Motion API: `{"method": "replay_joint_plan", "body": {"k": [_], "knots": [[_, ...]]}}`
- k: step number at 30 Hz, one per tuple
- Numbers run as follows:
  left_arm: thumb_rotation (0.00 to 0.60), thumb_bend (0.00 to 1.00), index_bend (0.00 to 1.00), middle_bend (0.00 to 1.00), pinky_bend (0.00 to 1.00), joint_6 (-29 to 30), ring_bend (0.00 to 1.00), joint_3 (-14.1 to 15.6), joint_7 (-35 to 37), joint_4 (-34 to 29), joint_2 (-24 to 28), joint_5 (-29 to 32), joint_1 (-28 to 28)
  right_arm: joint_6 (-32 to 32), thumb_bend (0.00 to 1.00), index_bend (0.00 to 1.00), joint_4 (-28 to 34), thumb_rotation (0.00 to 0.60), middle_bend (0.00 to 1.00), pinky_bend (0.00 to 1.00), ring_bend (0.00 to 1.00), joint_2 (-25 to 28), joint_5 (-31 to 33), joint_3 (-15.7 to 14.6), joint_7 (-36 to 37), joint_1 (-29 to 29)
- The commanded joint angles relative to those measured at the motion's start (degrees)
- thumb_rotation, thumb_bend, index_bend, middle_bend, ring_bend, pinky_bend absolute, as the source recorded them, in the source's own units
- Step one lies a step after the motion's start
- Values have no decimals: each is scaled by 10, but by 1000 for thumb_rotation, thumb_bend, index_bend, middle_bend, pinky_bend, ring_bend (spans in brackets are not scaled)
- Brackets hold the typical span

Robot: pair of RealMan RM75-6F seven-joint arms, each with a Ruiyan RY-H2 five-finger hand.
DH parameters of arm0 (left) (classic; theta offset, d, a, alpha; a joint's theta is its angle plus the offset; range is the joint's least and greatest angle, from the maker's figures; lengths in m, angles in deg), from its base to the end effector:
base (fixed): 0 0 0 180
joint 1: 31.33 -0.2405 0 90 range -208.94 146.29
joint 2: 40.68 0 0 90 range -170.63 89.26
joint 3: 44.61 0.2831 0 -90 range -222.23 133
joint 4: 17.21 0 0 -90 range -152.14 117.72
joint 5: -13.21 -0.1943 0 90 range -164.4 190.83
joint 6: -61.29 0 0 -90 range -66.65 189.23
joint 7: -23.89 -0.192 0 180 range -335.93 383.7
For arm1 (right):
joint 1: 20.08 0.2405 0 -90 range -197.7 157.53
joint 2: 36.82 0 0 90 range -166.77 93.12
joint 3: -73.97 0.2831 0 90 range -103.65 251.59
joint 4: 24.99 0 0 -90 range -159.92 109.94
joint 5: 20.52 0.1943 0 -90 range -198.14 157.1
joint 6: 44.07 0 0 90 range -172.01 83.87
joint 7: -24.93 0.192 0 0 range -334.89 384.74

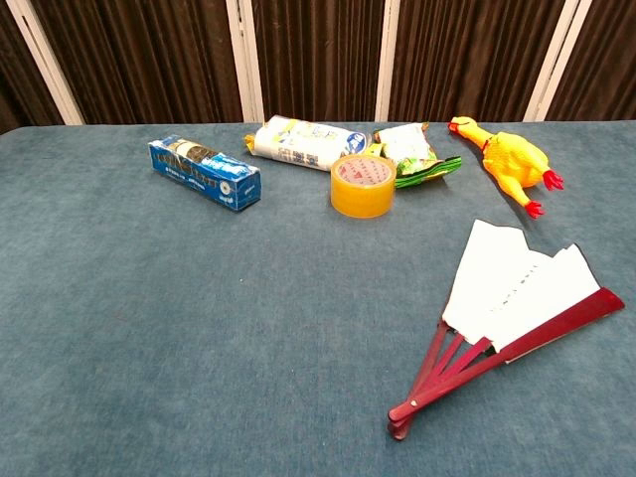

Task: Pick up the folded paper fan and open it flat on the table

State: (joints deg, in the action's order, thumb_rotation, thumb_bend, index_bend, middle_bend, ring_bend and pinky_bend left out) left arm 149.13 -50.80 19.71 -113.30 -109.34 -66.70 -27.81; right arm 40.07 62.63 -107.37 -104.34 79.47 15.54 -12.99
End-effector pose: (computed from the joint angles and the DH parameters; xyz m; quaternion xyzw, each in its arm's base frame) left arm -0.3278 0.2303 0.1780 -0.5249 -0.4124 -0.4118 0.6203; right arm -0.3306 -0.2521 0.1619 0.6061 -0.3394 0.3625 0.6213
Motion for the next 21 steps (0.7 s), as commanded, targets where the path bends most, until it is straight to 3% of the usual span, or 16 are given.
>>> {"method": "replay_joint_plan", "body": {"k": [1, 14, 21], "knots": [[600, 341, 99, 0, 0, 2, 0, 1, 0, -1, -1, -4, 0, -1, 322, 77, 1, 600, 18, 0, 59, -1, -2, -1, -1, 1], [600, 340, 101, 0, 0, 4, 0, 4, -1, -3, -6, -16, 2, -12, 323, 137, 12, 600, 18, 0, 76, 0, -23, -16, 22, 5], [600, 341, 101, 0, 0, 7, 0, 4, -1, -8, -6, -19, 2, -20, 322, 190, 2, 600, 18, 0, 89, -37, -44, -32, 22, 10]]}}
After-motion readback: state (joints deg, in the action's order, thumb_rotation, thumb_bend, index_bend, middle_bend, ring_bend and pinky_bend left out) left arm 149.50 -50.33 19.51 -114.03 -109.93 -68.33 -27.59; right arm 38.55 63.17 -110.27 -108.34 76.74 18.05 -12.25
